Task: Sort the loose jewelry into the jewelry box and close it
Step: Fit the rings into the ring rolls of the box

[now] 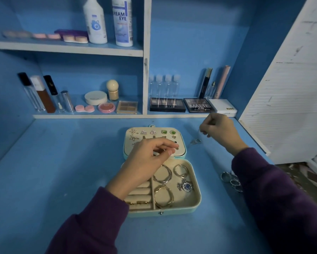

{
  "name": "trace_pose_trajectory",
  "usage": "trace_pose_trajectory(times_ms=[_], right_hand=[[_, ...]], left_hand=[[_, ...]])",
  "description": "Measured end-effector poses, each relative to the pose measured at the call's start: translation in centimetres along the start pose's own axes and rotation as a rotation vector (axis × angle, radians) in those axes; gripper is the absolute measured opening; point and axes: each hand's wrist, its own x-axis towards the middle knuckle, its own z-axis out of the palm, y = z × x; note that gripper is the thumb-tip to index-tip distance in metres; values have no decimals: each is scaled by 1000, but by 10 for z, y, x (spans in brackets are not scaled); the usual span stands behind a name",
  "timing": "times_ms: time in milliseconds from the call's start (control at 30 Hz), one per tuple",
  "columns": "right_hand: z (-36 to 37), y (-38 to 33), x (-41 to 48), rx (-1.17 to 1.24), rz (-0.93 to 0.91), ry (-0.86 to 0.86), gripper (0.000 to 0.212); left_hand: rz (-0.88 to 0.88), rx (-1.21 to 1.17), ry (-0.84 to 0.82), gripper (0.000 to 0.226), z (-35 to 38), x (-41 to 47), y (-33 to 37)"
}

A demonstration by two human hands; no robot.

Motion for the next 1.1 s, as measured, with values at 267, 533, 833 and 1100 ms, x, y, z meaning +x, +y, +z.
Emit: trace_pose_trajectory(times_ms=[267,533,833,1100], right_hand=[[-32,-62,-26,367,-115,-39,12],[-48,-105,-42,569,-245,-82,20],[-59,-116,-43,777,-269,-16,20],[-63,-105,-50,745,-243,-16,21]], left_hand=[[17,-70,36,37,9,19,15],[-8,-24,-28,45,23,34,32],[-56,-95,-124,19,27,13,20],[-148,99,-178,14,4,-12,18]])
